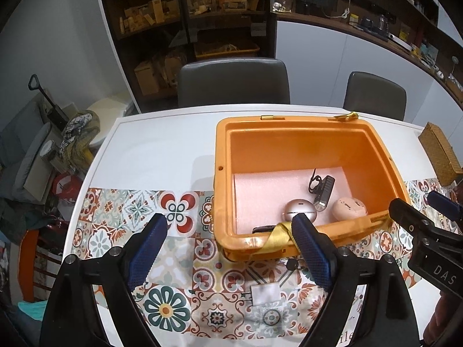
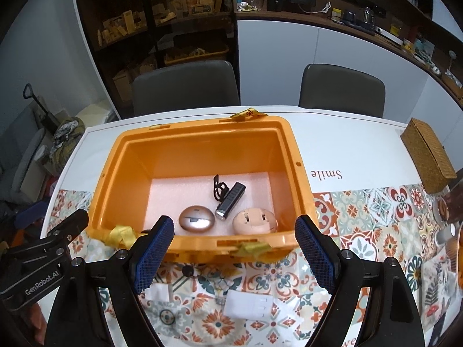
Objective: Organize rigid objects
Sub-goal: 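Withdraw both open tools from the crate back over the table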
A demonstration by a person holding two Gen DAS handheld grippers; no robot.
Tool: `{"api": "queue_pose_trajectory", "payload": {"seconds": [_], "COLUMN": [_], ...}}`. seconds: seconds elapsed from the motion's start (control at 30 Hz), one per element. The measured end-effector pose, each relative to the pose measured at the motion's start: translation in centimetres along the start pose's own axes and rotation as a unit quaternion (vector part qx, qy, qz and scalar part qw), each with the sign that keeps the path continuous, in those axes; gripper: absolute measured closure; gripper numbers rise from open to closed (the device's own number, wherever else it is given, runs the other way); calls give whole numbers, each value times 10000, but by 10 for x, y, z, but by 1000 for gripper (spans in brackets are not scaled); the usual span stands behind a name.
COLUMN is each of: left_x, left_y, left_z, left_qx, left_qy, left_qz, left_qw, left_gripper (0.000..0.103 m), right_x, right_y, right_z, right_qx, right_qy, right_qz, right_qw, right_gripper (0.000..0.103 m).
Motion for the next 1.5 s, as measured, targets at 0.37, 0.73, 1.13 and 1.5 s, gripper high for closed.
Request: {"api": "queue_pose_trajectory", "payload": {"seconds": [0.37, 0.73, 1.13, 1.5], "left_x": [-19, -48, -79, -104], "left_y": [16, 8, -7, -26], "left_z": [8, 12, 14, 5], "left_qx": [127, 7, 0, -30], "left_qy": [-149, 29, 102, 342], "left_qz": [155, -37, -283, -502], "left_qw": [9997, 10000, 9995, 9981], "left_gripper": [11, 11, 11, 11], "right_x": [-27, -57, -87, -109], "right_y": [7, 1, -14, -30], "right_z": [8, 15, 14, 5], "right_qx": [-23, 22, 42, 151], "right_qy": [-75, -108, -43, -62], "right_qz": [-46, -242, -404, -416], "right_qw": [10000, 9996, 9992, 9990], "right_gripper": [17, 17, 15, 12]}}
Point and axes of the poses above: each gripper's, at about its wrist camera, not at the fingertips, and y roughly against the way its jaws point, z to its right, x to its top, the point moved 6 cm from there along -y, roughly the way its jaws point, and after that the axes turned 13 degrees about -x, right-handed, at the moved point
